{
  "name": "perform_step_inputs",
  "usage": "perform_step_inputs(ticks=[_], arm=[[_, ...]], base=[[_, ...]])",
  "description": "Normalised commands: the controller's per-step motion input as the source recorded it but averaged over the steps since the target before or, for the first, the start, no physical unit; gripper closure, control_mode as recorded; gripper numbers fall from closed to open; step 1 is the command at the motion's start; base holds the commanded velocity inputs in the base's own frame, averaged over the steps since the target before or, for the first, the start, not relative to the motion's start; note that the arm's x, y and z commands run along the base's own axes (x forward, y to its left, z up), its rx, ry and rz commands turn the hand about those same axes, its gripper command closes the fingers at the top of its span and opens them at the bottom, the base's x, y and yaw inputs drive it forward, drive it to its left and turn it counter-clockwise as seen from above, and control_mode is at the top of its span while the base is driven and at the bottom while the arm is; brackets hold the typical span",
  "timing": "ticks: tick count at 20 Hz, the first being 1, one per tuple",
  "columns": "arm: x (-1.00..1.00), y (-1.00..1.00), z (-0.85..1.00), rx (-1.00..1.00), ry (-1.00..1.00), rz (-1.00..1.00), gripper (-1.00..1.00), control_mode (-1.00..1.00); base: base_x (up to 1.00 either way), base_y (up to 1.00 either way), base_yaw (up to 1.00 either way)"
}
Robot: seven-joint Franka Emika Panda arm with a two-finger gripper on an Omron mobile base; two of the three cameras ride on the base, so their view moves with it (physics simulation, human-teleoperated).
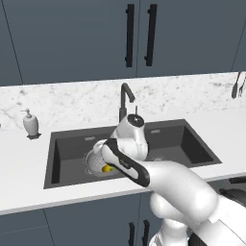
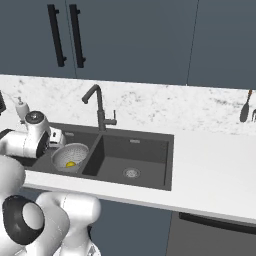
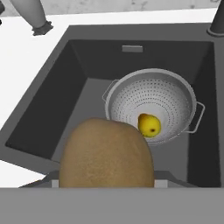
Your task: Put the colander in the sink, put the kiwi, pear in the colander, and turn on the sink faucet and pour water over the colander.
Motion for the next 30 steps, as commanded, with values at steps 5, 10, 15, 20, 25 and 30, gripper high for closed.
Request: perform_step_inputs(ticks=[5,10,15,20,25,30], arm=[[0.38,0.16,-0.15,-0.11,0.0,-0.09,1.0,-1.0],[0.34,0.05,-0.19,-0.12,0.0,-0.09,1.0,-1.0],[0.31,0.0,-0.31,-0.12,0.0,-0.08,1.0,-1.0],[0.14,0.0,-0.35,-0.09,0.02,-0.08,1.0,-1.0],[0.07,0.0,-0.31,-0.06,0.05,-0.06,1.0,-1.0],[0.09,0.0,-0.27,-0.03,0.07,-0.05,1.0,-1.0]], base=[[0.0,0.0,0.0],[0.0,0.0,0.0],[0.0,0.0,0.0],[0.0,0.0,0.0],[0.0,0.0,0.0],[0.0,0.0,0.0]])
